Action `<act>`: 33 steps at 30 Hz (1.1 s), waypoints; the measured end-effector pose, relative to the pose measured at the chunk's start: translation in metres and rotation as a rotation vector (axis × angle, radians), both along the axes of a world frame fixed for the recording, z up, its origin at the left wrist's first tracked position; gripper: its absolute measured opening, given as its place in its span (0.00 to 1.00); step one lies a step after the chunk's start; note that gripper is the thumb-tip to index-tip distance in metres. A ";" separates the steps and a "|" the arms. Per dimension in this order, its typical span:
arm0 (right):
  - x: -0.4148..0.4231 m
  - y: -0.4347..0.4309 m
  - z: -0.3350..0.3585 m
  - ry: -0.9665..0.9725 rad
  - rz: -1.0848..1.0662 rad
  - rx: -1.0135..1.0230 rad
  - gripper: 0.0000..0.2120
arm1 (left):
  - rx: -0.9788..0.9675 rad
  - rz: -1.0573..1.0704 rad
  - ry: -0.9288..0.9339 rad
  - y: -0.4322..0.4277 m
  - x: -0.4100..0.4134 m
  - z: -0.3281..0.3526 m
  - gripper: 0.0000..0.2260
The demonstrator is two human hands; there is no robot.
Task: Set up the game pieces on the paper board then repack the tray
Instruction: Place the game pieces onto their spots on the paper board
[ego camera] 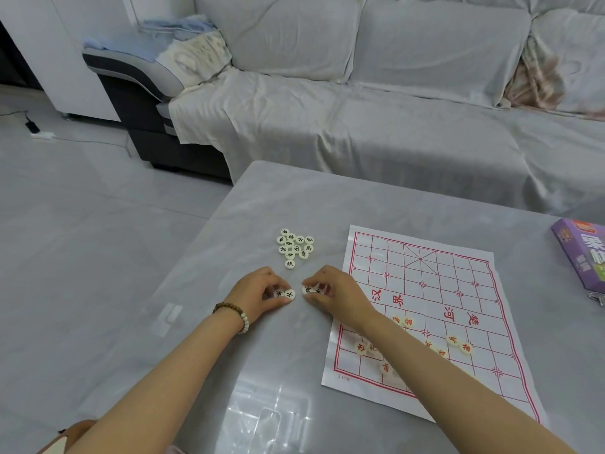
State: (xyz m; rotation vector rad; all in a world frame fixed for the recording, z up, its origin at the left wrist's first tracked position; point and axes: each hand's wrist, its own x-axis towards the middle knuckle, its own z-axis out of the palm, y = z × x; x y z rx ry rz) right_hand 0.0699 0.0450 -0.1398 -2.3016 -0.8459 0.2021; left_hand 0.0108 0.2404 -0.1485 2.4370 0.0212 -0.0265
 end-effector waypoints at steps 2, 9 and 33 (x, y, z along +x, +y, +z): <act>0.006 -0.017 0.004 -0.004 -0.035 0.050 0.11 | -0.013 0.004 -0.029 -0.010 0.009 0.006 0.10; 0.052 -0.117 0.011 -0.033 -0.300 -0.027 0.11 | 0.063 -0.088 -0.076 -0.098 0.077 0.027 0.13; 0.069 -0.125 0.006 -0.053 -0.279 0.065 0.14 | 0.342 0.068 -0.021 -0.068 0.108 0.005 0.26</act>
